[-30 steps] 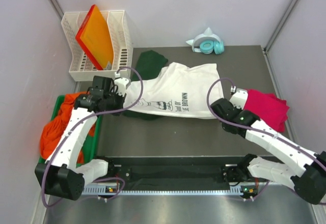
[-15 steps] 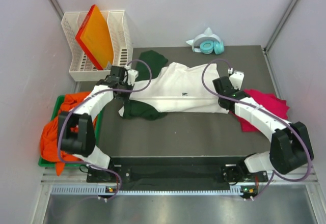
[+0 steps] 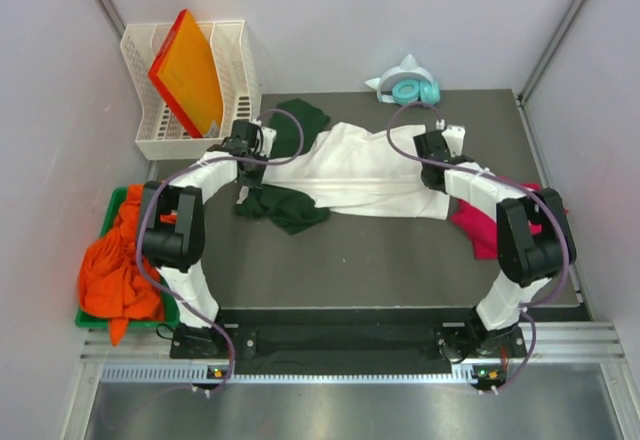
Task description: Fold and stack the t-shirts
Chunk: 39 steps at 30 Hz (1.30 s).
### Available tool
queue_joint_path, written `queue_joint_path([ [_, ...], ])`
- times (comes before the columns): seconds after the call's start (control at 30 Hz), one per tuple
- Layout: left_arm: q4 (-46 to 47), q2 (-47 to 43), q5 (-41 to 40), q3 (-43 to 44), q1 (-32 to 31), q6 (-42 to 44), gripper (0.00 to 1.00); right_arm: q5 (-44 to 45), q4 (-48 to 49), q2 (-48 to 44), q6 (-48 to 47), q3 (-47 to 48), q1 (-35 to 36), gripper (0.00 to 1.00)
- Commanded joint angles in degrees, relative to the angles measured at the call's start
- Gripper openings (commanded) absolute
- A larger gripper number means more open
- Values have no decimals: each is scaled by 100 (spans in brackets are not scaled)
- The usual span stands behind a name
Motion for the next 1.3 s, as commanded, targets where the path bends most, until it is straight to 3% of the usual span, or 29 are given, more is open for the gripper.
queue_joint_path([
  [0.0, 433, 68, -375, 408, 55, -128, 19, 138, 402, -29, -263, 644, -119, 25],
  [0.03, 451, 24, -367, 435, 55, -128, 24, 138, 438, -133, -271, 689, -110, 32],
  [0.07, 503, -28, -358, 453, 55, -137, 42, 147, 447, -186, -306, 732, -110, 39],
  [0.1, 530, -72, -340, 461, 55, -137, 51, 156, 447, -239, -324, 820, -110, 53],
  [0.17, 574, -239, -305, 470, 55, -111, 73, 191, 368, -371, -403, 908, -102, 66],
  [0.23, 531, -388, -253, 523, 55, -137, 78, 174, 324, -555, -482, 900, -84, 73],
  [0.43, 276, -784, 81, 427, 55, -312, 77, -213, 420, -987, -273, 137, 30, 71],
  [0.63, 100, -969, 275, 145, 55, -453, 74, -520, 587, -653, 88, -383, 30, 68],
  [0.97, -94, -1268, 170, -118, 55, -453, 71, -881, 798, 445, 256, 372, -294, 65],
  [1.27, -85, -1330, 170, -259, 55, -506, 70, -1127, 939, 779, 361, 566, -717, 60],
])
